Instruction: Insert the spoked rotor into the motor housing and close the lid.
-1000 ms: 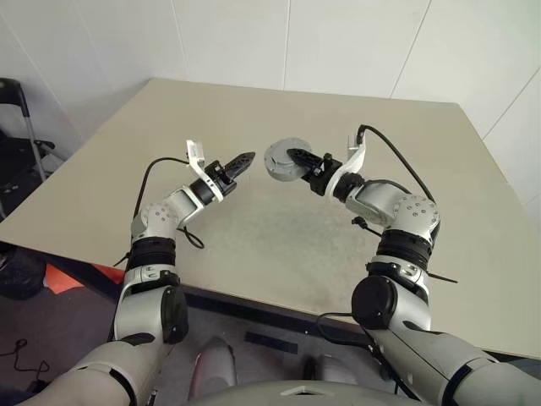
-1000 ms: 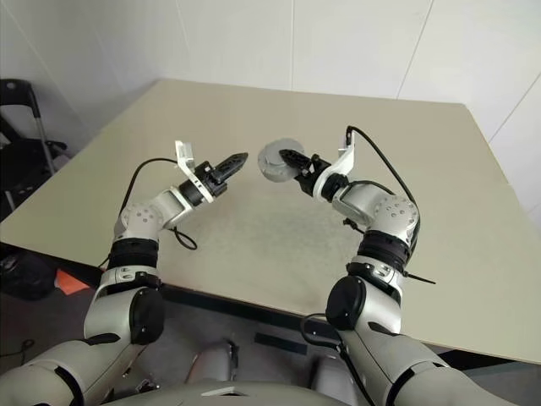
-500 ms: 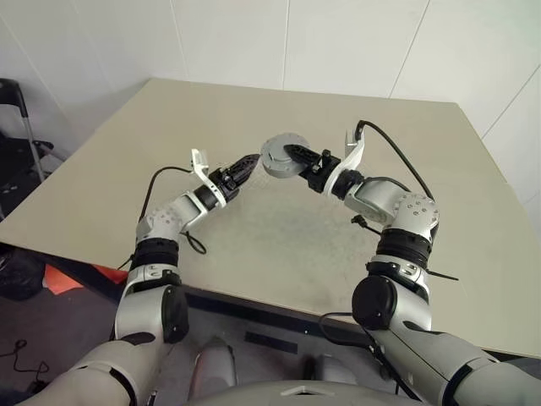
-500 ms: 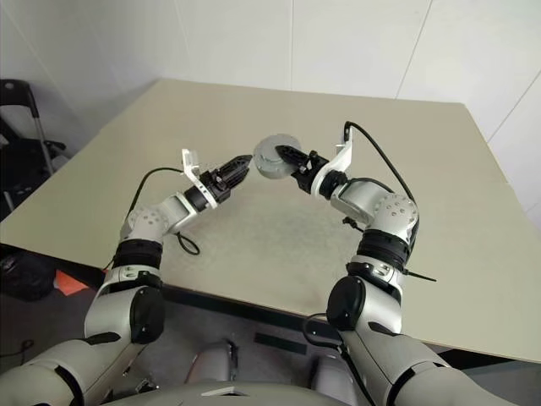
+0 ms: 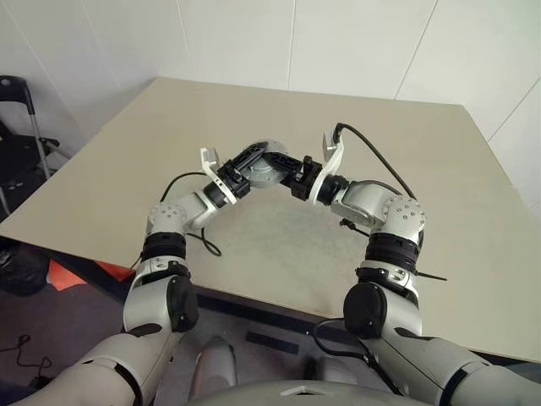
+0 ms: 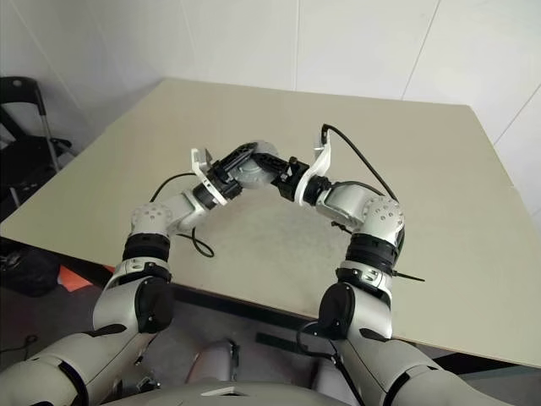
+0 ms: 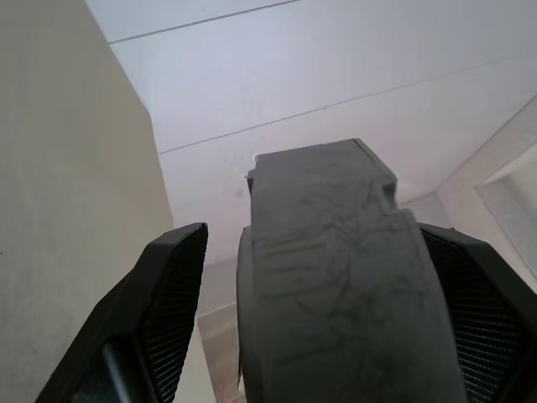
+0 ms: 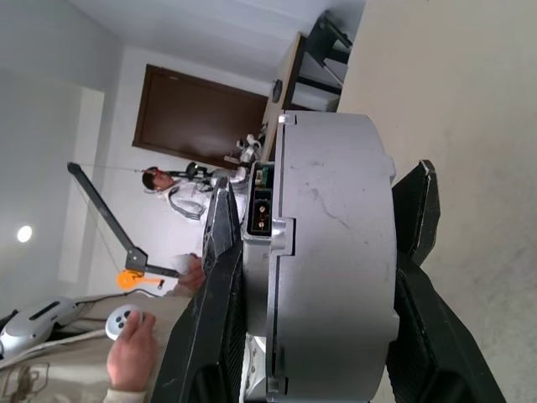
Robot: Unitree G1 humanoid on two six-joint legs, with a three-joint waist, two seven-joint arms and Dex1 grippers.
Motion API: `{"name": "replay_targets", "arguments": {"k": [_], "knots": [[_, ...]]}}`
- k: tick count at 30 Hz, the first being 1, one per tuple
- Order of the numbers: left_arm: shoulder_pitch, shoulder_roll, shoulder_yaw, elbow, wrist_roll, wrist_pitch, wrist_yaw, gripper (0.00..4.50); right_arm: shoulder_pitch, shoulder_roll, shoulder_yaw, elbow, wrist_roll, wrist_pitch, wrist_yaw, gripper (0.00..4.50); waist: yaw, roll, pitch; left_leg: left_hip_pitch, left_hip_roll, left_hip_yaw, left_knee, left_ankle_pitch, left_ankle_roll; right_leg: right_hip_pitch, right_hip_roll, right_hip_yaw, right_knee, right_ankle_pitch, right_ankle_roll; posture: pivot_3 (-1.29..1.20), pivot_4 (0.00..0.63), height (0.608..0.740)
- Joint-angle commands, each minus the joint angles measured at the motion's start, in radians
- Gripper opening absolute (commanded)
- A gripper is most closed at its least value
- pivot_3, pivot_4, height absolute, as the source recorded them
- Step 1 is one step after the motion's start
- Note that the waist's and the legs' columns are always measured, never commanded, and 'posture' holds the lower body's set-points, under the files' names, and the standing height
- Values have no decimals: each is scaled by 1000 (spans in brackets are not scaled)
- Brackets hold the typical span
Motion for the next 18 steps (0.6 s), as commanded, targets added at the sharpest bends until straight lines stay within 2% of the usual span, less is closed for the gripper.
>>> {"name": "replay_targets", "arguments": {"k": [1, 18], "knots": [[-38, -12, -1, -4, -21, -5, -12, 3958, -15, -1, 26, -52, 65, -3, 5, 2080, 0, 0, 0, 0, 0, 0, 0, 0, 0, 0, 0, 0, 0, 0, 0, 0, 0, 740], [-27, 6, 10, -6, -8, -53, 7, 3958, -18, -40, 42, -21, 68, -56, 6, 2080, 1, 0, 0, -2, 0, -1, 2, 0, 0, 0, 0, 0, 0, 1, 2, 0, 0, 740]]}}
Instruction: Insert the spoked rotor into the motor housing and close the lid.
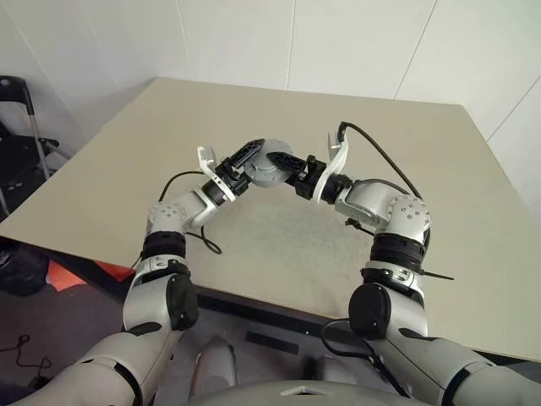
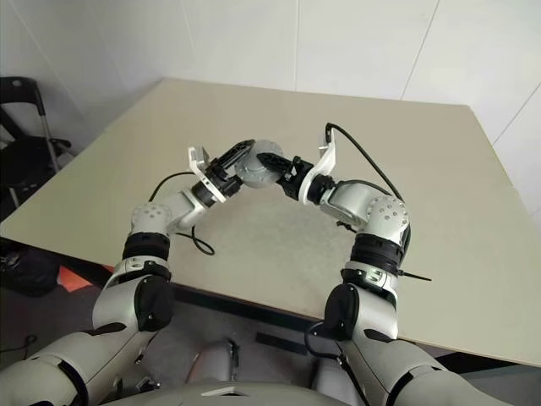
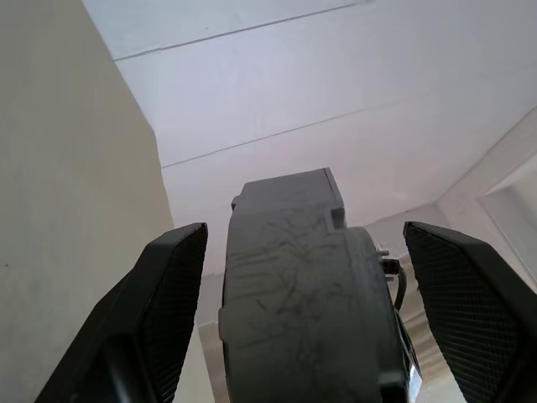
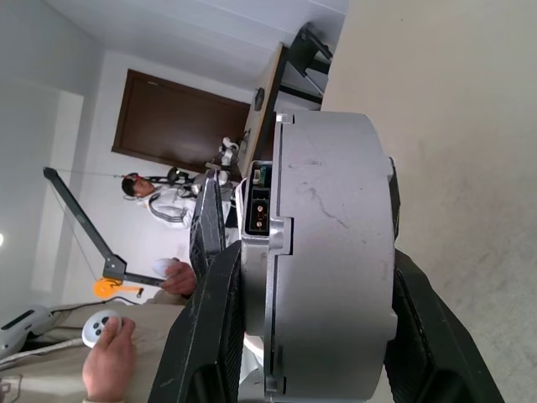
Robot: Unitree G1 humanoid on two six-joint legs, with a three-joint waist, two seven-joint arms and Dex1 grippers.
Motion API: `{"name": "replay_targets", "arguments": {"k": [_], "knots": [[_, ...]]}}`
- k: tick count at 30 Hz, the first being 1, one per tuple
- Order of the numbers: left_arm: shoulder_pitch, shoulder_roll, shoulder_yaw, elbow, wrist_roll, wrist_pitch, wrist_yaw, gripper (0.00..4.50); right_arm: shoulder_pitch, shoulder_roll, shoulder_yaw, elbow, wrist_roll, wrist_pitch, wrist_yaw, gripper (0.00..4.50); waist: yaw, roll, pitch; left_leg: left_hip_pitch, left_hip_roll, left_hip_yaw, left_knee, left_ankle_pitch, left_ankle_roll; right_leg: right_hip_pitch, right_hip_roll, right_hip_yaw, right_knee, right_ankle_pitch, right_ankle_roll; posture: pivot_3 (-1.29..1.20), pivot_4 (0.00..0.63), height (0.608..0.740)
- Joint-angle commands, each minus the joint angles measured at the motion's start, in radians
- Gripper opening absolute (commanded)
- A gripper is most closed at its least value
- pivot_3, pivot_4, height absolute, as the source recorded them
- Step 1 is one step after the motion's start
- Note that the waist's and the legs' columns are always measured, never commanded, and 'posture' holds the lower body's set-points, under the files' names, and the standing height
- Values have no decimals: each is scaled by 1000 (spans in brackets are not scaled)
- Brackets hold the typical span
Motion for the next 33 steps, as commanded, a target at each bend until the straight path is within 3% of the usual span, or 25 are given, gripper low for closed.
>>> {"name": "replay_targets", "arguments": {"k": [1, 5, 7, 10, 11, 20, 27, 33], "knots": [[-18, -1, -11, -21, -5, -10, -5, 3958, -26, -4, 7, -21, 62, -19, 16, 2080, 0, 0, 0, 0, 0, 0, 0, 0, 0, 0, 0, 0, 0, 0, 0, 0, 0, 740], [-19, -1, -21, -9, 9, -16, -1, 3782, -30, -6, 8, -20, 66, -24, 15, 2080, 0, 0, 0, -1, 0, -1, 1, 0, 0, 0, 0, 0, 0, 0, 0, 0, 0, 740], [-20, 2, -22, -1, 12, -22, 0, 3329, -31, -7, 9, -18, 67, -28, 13, 2080, 0, 0, 0, -1, 0, -1, 1, 0, 0, 0, 0, 0, 0, 0, 1, 0, 0, 740], [-23, 6, -20, 9, 14, -30, -1, 2295, -31, -10, 10, -16, 69, -33, 11, 2080, 0, 0, 0, -1, 0, -1, 1, 0, 0, 0, 0, 0, 0, 0, 1, 0, 0, 740], [-25, 7, -20, 13, 15, -32, -1, 2196, -31, -12, 11, -14, 69, -35, 10, 2080, 0, 0, 0, -1, 0, -1, 1, 0, 0, 0, 0, 0, 0, 0, 1, 0, 0, 740], [-30, 15, -28, 30, 28, -43, -4, 2197, -29, -24, 28, -12, 44, -64, 31, 2080, 1, 0, 0, -2, 0, -1, 2, 0, 0, 0, 0, -1, 0, 0, 1, 0, 0, 740], [-26, 18, -36, 33, 39, -57, -14, 2197, -15, -47, 86, -34, -20, -139, 53, 4384, 1, 0, 0, -2, 0, -2, 3, 0, 0, 0, 0, -1, 1, 1, 1, 0, 0, 740], [-29, 25, -30, 52, 75, -127, -2, 2197, 1, -72, 133, -20, -93, -225, 67, 4453, 1, 0, 0, -3, 0, -2, 5, 0, 0, 0, 0, -1, 1, 1, 2, 0, 0, 740]]}}
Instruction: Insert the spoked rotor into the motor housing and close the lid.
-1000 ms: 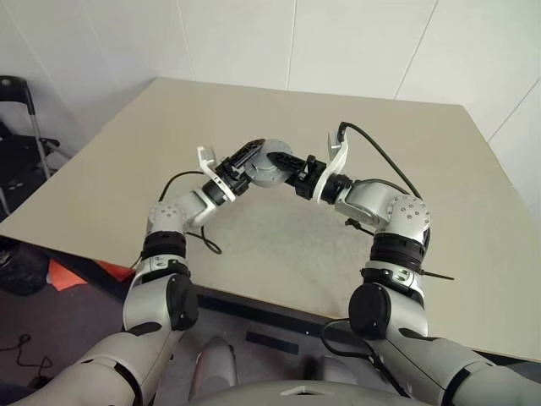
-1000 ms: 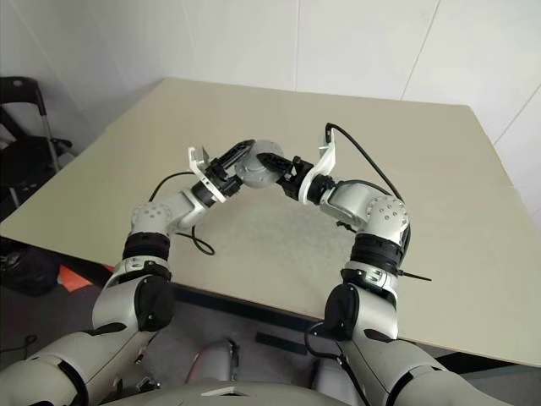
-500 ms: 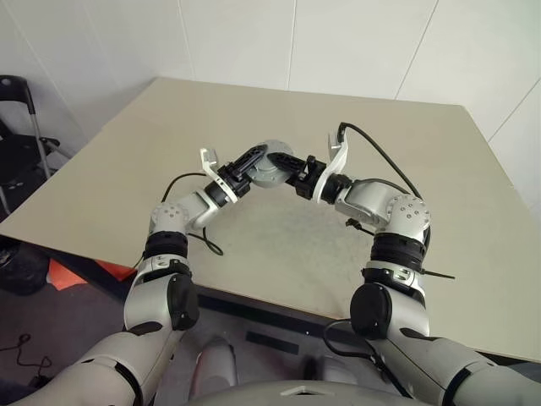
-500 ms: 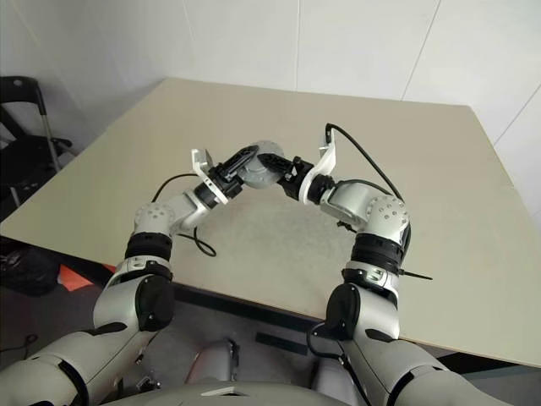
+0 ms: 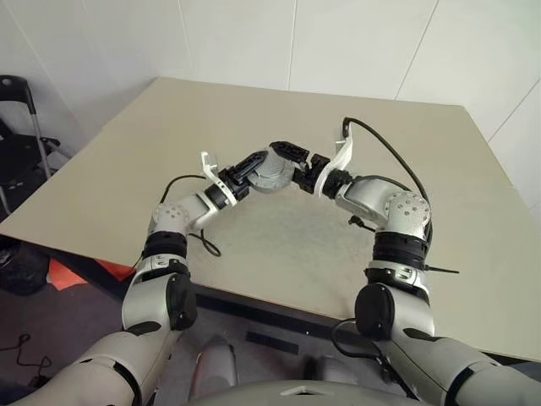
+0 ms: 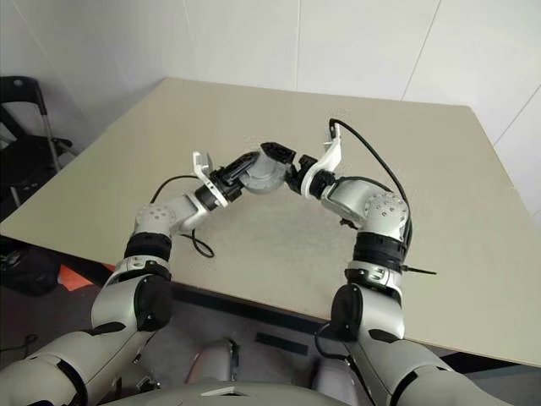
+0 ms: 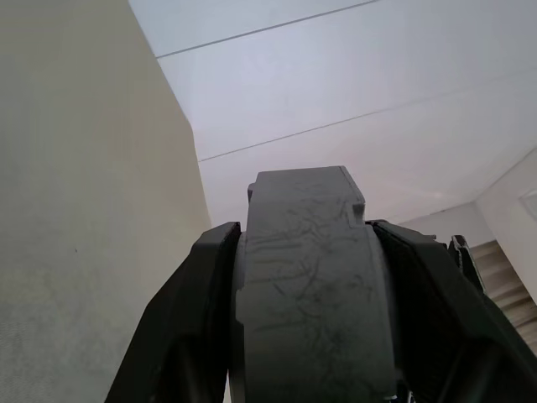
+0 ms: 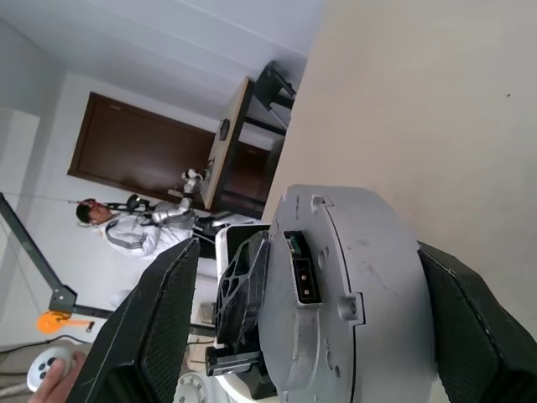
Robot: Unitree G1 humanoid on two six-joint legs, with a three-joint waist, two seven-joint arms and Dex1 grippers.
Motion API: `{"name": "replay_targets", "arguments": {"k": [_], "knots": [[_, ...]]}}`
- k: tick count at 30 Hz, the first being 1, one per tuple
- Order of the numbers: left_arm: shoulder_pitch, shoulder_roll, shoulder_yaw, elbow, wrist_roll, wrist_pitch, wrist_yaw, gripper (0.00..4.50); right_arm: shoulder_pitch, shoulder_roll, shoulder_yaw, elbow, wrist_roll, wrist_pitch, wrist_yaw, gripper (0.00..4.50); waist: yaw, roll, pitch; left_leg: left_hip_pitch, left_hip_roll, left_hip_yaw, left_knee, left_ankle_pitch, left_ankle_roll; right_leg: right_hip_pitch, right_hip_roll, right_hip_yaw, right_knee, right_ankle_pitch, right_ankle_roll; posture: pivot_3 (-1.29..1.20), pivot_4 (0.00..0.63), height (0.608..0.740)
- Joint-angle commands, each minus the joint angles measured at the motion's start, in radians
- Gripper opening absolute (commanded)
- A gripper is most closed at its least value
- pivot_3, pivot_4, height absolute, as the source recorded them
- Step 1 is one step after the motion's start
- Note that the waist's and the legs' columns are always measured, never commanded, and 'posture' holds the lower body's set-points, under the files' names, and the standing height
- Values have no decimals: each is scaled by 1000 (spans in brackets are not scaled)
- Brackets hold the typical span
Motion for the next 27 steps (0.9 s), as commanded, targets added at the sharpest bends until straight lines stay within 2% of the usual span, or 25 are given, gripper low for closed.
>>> {"name": "replay_targets", "arguments": {"k": [1, 8, 16, 27], "knots": [[-28, 18, 15, 2, 12, -76, 1, 2197, -2, -18, 32, -32, -38, -59, 22, 4453, 0, 0, 0, 0, 0, 0, 0, 0, 0, 0, 0, 0, 0, 0, 0, 0, 0, 740], [-47, 75, 99, 84, 4, -192, 45, 2197, 11, -32, 54, -17, -87, -98, 29, 4453, -2, 0, 0, 0, 1, 0, 2, 0, 0, 0, 0, 0, 0, 1, 0, 0, 0, 740], [-62, 191, 233, 228, 13, -436, 163, 2197, 16, -35, 63, -11, -106, -107, 46, 4453, -1, 0, 0, -1, 1, -1, 2, 0, 0, 0, 0, -1, 0, 1, 0, 0, 0, 740], [-78, 224, 236, 331, 79, -538, 259, 2197, 9, -34, 74, 6, -133, -113, 64, 4453, 4, -1, 0, -3, 1, -3, 6, 0, 0, 1, 0, -2, 0, 2, 0, 0, 0, 740]]}}
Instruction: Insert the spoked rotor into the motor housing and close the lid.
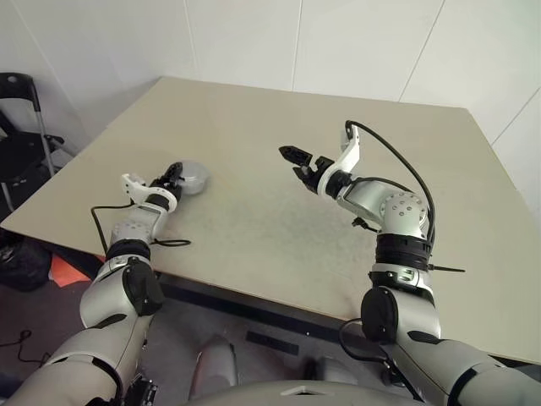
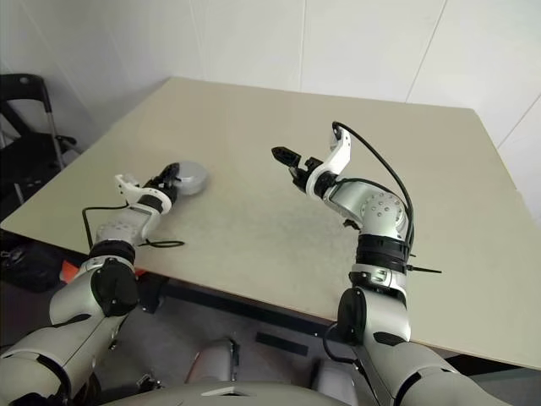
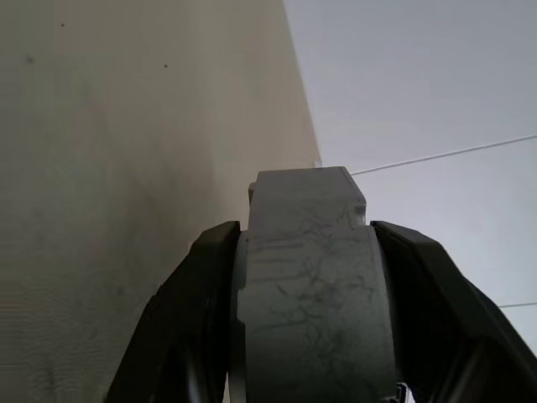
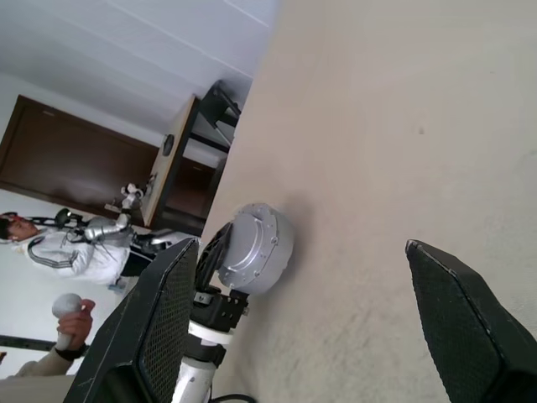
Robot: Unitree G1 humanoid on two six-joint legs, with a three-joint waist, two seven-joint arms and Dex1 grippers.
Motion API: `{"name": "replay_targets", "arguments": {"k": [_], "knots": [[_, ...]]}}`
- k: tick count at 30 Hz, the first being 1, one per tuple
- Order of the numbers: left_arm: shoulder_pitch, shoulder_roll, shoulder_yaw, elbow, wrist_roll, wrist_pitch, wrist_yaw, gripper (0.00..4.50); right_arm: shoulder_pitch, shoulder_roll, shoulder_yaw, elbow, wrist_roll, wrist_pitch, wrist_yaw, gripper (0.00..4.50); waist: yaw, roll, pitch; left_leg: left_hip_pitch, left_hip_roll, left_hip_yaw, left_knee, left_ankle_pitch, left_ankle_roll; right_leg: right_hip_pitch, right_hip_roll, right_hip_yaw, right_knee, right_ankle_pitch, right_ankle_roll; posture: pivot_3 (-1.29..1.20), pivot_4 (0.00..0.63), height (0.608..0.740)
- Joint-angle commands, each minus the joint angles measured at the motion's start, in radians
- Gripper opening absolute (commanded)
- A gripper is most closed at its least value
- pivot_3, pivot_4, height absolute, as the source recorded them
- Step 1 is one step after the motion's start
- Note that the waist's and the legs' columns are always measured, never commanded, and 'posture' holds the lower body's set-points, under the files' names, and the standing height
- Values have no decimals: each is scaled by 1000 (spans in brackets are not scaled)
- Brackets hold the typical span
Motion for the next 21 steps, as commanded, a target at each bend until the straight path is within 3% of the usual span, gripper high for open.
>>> {"name": "replay_targets", "arguments": {"k": [1, 3, 10, 21], "knots": [[-65, 12, -3, -19, 5, -27, 2, 2197, -17, 0, 7, -4, 1, -14, 18, 4453, -2, 0, 0, 0, 0, 0, 0, 0, 0, 0, 0, 0, 0, 0, 0, 0, 0, 740], [-67, 16, -10, -13, 21, -36, 11, 2197, -17, 0, 8, -4, -1, -15, 19, 4453, -4, 0, 0, 0, 0, 0, 1, 0, 0, 0, 0, 0, 0, 0, 0, 0, 0, 740], [-70, 29, -37, -4, 71, -56, 32, 4456, -21, 0, 1, 7, -1, -18, 11, 4500, -5, 0, 0, 0, 0, 0, 1, 0, 0, 0, 0, 0, 1, 0, 0, 0, 0, 740], [-118, 189, -68, 42, 173, -205, 43, 4456, -49, -13, 5, 73, -26, -23, 17, 4500, -8, 0, 0, 1, 1, 0, 4, 0, 0, 0, 0, 0, 3, 1, -1, 0, 0, 740]]}}
